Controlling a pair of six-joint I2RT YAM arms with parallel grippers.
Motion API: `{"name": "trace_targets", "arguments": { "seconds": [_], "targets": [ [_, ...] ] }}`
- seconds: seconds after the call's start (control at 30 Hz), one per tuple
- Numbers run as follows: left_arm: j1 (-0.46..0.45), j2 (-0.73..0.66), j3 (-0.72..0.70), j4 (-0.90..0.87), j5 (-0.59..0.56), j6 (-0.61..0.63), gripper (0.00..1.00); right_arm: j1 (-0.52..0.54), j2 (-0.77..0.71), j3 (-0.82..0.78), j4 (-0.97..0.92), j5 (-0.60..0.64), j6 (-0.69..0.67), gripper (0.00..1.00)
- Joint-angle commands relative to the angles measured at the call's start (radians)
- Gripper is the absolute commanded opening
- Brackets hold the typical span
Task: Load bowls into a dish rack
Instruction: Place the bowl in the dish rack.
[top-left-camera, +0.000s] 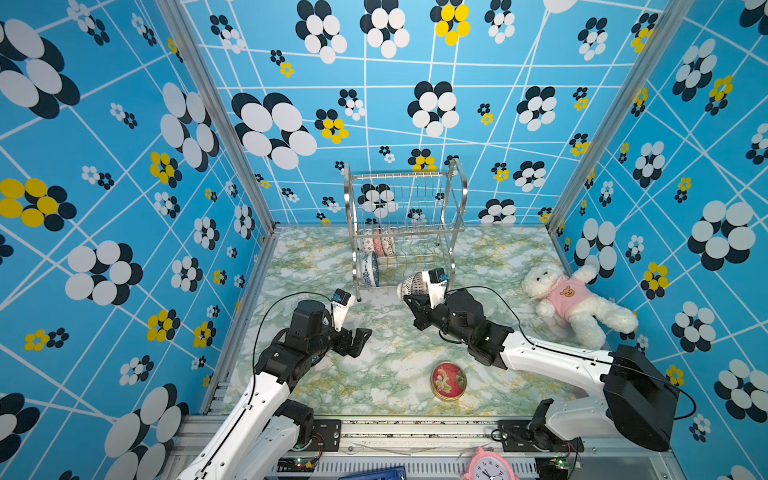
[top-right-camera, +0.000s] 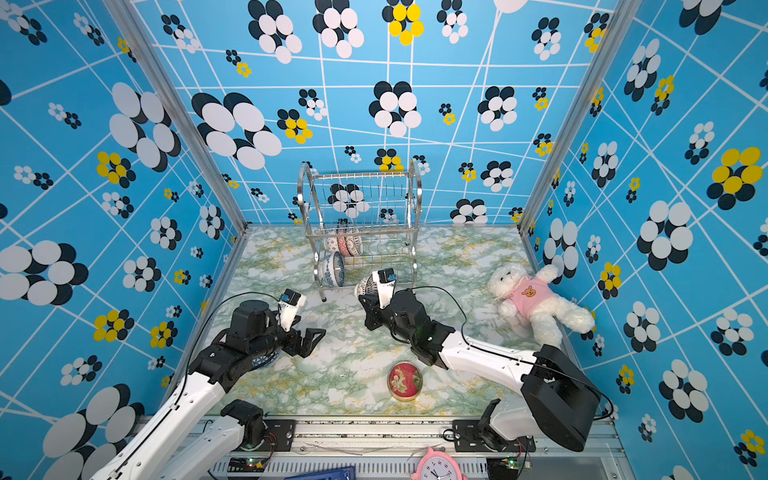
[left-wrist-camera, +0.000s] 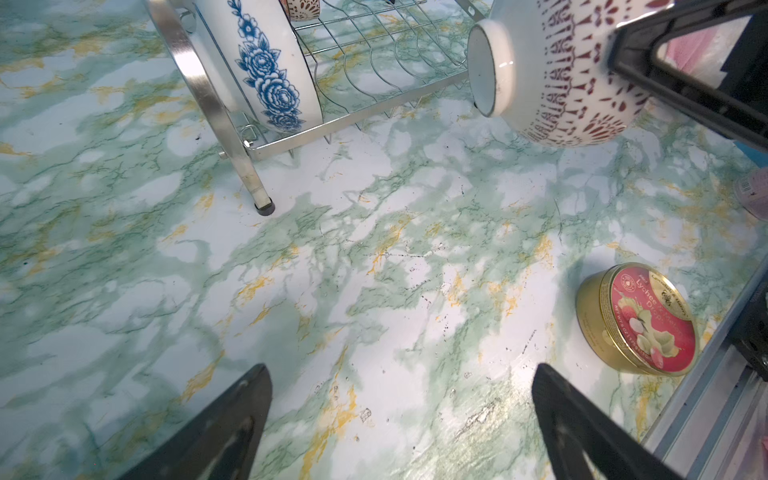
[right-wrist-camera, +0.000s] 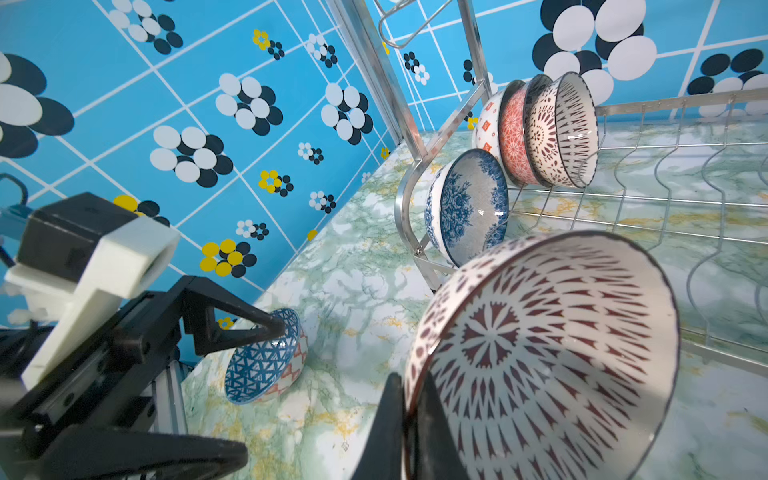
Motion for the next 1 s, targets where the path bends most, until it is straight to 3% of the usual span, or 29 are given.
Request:
{"name": "trace_targets", "arguments": {
  "seconds": [0.0,0.97],
  "targets": [
    [-0.006,-0.012,-0.013,0.016,0.003,0.004,0.99,-0.024,0.026,0.027,0.147,-0.052,0.051,0.0],
    [-0.008,0.002,-0.018,0.03,0.011,-0.007,0.99,-0.095,0.235,0.162,0.326,-0.202,0.178,0.0]
  ]
}}
